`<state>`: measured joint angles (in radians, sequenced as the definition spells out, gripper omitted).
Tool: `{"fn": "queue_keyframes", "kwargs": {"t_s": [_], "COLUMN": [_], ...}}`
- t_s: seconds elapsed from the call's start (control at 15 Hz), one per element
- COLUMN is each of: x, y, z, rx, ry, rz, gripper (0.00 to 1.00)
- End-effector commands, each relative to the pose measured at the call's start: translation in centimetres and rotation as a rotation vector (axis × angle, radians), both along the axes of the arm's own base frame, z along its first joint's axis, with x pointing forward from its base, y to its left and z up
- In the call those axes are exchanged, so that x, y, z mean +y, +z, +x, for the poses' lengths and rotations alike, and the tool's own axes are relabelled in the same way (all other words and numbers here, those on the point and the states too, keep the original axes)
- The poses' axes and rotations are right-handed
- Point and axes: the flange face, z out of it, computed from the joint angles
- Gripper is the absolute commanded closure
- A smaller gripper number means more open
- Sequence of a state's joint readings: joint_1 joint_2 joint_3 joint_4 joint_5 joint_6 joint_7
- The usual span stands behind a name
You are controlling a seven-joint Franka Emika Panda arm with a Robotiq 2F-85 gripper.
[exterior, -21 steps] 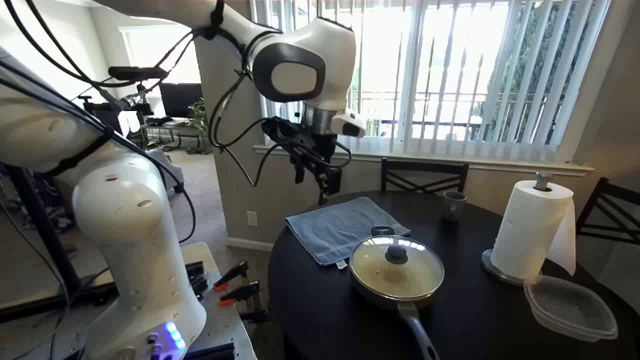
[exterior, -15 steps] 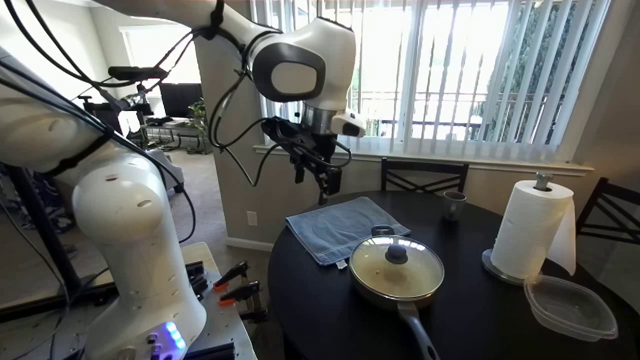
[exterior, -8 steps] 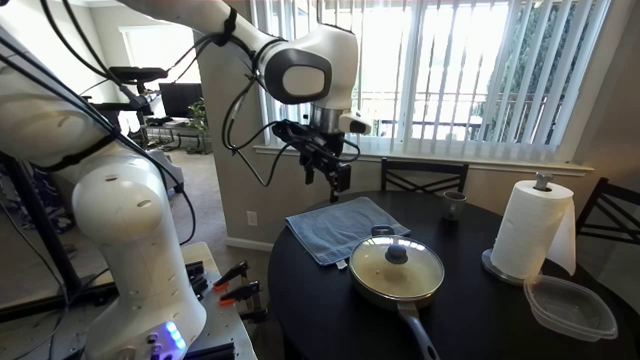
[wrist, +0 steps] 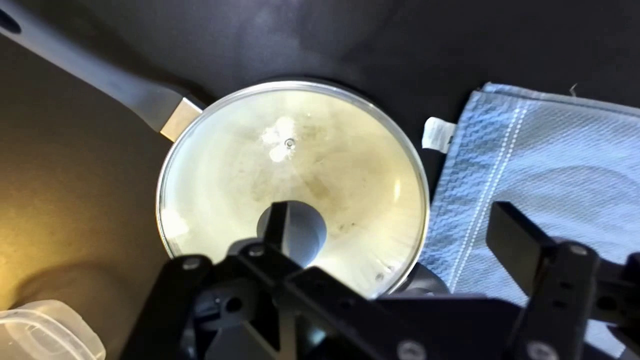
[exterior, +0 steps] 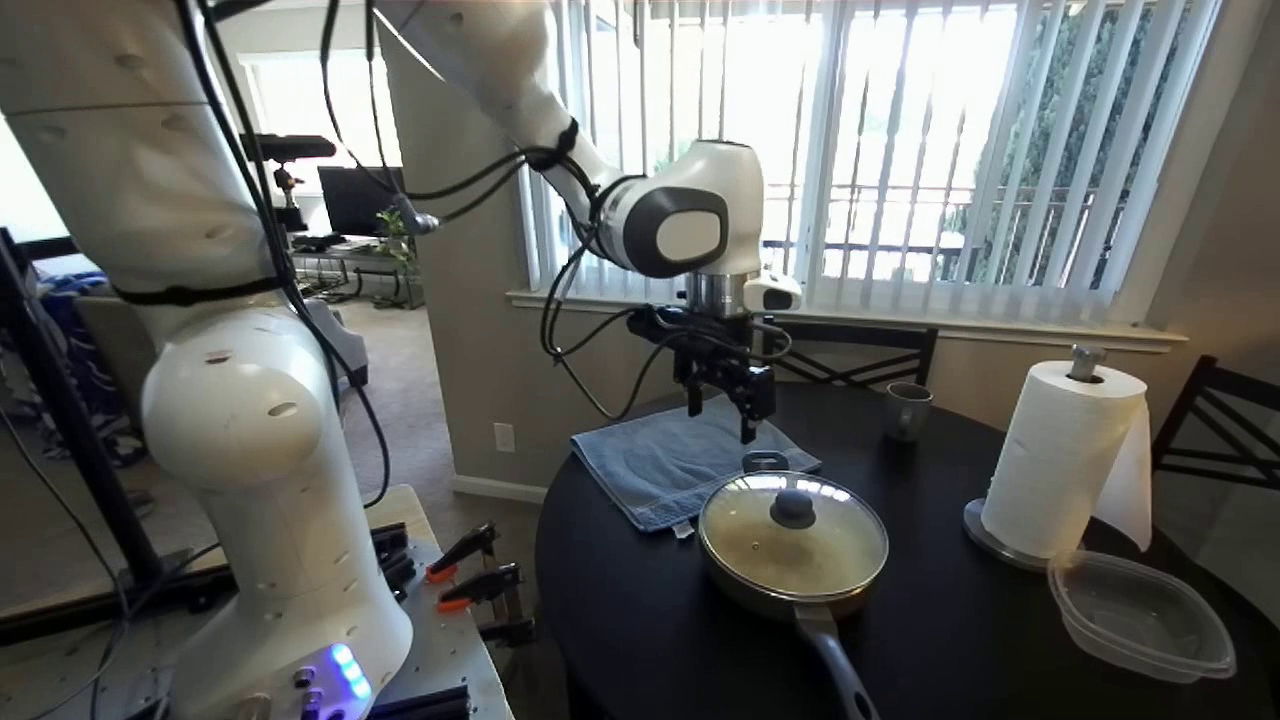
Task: Place the pan's lid onto the towel
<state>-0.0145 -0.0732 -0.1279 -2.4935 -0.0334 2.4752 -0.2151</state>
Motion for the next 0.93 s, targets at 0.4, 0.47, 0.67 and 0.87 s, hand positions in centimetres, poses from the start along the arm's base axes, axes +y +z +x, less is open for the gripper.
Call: {"fn": "queue_keyframes", "kwargs": {"t_s": [0.4,0.47,0.67,0.87], "x": [-2.6,-2.7,-3.9,-5.3], "y": [-8.6,-9.0,-9.9,-10.4], "z": [6.9,7.3,8.5,9.2], "rx": [0.002,0.002,-0.006,-0.006], "ry": [0.01,0.005,-0.017,-0.042], "rz": [0.045,0.049,0.043,0.037], "gripper": [0.0,0.0,0.0,0.0]}}
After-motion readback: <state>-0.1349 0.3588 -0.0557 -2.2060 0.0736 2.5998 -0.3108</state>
